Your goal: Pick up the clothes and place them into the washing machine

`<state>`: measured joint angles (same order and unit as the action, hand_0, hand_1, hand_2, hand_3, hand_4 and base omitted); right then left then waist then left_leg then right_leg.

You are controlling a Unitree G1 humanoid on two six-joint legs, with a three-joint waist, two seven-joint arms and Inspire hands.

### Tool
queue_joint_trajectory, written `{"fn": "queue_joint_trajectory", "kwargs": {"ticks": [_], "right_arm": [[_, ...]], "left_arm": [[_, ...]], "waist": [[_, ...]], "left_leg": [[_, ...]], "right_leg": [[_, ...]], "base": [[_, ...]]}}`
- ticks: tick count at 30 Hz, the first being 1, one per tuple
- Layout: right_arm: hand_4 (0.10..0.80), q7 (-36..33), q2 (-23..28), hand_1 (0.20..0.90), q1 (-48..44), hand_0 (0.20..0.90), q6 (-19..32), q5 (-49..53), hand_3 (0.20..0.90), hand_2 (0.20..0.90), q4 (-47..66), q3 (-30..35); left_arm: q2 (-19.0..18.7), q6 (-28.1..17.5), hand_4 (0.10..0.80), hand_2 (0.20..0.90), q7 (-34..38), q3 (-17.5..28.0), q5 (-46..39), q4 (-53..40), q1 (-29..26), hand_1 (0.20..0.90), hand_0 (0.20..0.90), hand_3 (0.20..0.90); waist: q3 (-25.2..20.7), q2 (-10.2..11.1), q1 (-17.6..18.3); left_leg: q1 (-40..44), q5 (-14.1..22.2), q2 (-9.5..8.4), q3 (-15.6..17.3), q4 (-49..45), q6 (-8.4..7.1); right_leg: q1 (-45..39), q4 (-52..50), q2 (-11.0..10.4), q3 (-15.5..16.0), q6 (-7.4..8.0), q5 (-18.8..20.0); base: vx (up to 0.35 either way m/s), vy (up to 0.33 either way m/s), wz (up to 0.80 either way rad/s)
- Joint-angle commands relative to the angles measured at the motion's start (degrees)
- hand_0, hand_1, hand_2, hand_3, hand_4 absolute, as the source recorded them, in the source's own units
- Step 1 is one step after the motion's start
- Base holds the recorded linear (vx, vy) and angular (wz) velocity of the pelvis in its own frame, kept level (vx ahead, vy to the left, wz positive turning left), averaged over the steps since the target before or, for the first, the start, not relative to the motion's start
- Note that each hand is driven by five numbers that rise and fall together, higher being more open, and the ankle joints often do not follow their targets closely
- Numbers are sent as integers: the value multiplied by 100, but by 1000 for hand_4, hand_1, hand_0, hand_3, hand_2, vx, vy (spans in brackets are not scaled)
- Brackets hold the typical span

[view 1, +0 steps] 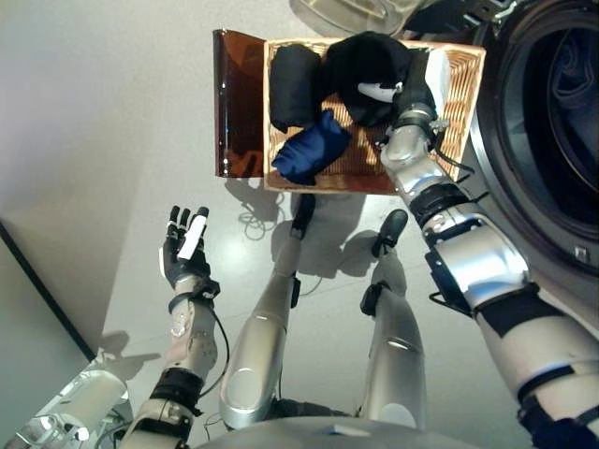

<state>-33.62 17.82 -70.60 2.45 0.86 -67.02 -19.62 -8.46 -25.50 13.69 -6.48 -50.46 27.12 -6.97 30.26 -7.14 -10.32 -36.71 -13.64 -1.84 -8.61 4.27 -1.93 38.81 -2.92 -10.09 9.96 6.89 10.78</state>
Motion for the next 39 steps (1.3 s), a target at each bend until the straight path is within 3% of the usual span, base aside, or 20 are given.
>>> {"fn": "queue_joint_trajectory", "kwargs": {"ticks": [1,12,22,30,39], "right_arm": [[300,-265,32,200,-171,200,581,111,200,200,905,-64],[300,-340,66,200,1098,200,928,509,200,200,2335,557],[300,-299,-99,200,2137,200,1406,1343,200,200,3150,1221],[300,-460,-455,200,2246,200,2656,3368,200,200,3194,2377],[300,-19,-246,200,1744,200,3218,5173,200,200,2585,2939]], "left_arm": [[-270,-386,800,900,25,112,-90,-143,340,900,900,900],[-133,-303,800,900,53,289,-131,453,221,900,900,900],[-17,-214,800,900,68,343,-105,716,317,900,900,900],[149,-225,800,900,-49,31,-326,814,410,900,900,900],[207,-87,800,900,-197,-176,-530,899,457,900,900,900]], "waist": [[-47,-125,66],[-47,-47,311],[-102,-145,485],[-189,-430,547],[-287,-587,552]], "left_leg": [[226,319,8,325,66,-285],[765,424,48,495,72,-280],[1116,520,75,632,68,-279],[1233,626,74,741,73,-291],[1237,686,42,818,73,-291]], "right_leg": [[-152,-143,-444,-407,287,-192],[-669,-9,-413,-491,296,-186],[-953,53,-400,-606,302,-235],[-991,97,-405,-682,314,-307],[-919,142,-397,-792,311,-289]], "base": [[-7,7,-5],[21,-7,-8],[21,-23,-13],[26,-10,-10],[25,-3,-4]]}}
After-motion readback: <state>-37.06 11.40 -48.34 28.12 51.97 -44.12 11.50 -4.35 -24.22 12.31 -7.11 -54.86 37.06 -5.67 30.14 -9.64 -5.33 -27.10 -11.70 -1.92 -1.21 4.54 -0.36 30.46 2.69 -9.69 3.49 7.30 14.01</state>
